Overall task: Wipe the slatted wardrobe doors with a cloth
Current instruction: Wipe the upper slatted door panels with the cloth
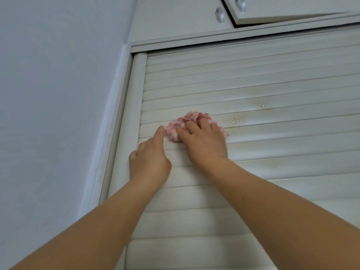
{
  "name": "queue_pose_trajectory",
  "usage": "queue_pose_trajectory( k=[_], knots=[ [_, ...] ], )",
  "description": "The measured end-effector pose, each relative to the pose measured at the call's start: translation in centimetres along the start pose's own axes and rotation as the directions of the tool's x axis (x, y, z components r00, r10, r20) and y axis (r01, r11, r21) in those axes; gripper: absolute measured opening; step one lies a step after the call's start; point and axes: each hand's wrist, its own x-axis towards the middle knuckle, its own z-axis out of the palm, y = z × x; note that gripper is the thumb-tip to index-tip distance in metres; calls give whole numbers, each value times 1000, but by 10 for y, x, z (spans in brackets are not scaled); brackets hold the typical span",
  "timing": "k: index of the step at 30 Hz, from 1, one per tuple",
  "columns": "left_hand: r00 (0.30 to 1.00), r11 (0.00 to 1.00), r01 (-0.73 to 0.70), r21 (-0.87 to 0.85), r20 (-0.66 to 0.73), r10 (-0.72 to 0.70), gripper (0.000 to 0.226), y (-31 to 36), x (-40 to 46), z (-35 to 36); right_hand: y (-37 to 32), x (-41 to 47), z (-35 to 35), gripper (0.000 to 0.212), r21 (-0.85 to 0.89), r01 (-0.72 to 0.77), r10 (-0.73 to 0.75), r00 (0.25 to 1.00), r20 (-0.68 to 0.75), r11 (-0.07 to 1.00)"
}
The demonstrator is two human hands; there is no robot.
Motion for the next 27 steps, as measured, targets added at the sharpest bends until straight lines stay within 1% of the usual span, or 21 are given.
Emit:
queue_pose_trajectory(
  k=[2, 7, 9, 11, 13, 15, 17, 18, 20, 21, 22, 24, 25, 27],
  knots=[
    [1000, 996, -1, 88, 19, 0, 74, 3, 0, 0, 23, -8, -4, 38, -25, -52, 52, 999, 3, 998],
    [995, 980, 20, 200, 87, -38, 66, 18, 0, 4, 90, -40, -17, 35, -105, -270, 272, 962, 7, 957],
    [995, 975, -33, 221, 95, 12, 66, 24, -2, 7, 113, -52, -24, 38, -152, -374, 380, 925, 7, 915],
    [990, 973, -101, 206, 115, 79, 67, 30, -4, 9, 124, -60, -27, 41, -175, -463, 471, 882, 3, 869],
    [982, 971, -137, 197, 152, 108, 68, 35, -4, 12, 121, -60, -26, 41, -150, -518, 525, 851, 10, 842],
    [978, 971, -141, 191, 178, 107, 68, 36, -4, 13, 109, -56, -24, 40, -69, -548, 549, 836, 6, 834],
    [977, 970, -145, 195, 184, 109, 69, 35, -4, 13, 91, -51, -22, 48, -3, -538, 538, 843, 9, 843],
    [977, 969, -148, 197, 183, 112, 69, 34, -5, 13, 80, -49, -20, 59, 10, -505, 505, 863, 3, 863],
    [977, 969, -149, 197, 180, 113, 69, 33, -5, 12, 55, -41, -15, 85, 39, -396, 396, 918, 19, 917],
    [977, 969, -149, 196, 179, 114, 69, 33, -5, 12, 43, -36, -12, 90, 56, -334, 332, 942, 49, 941],
    [977, 969, -149, 196, 179, 114, 68, 32, -5, 12, 33, -31, -9, 86, 72, -272, 266, 960, 90, 959],
    [977, 968, -151, 200, 177, 116, 68, 32, -5, 11, 23, -25, -5, 61, 115, -174, 154, 975, 160, 978],
    [978, 968, -150, 202, 173, 116, 67, 31, -5, 11, 24, -23, -3, 53, 137, -150, 124, 976, 179, 979],
    [979, 965, -155, 210, 166, 121, 66, 30, -5, 12, 34, -21, -4, 49, 137, -137, 110, 976, 190, 981]
  ],
)
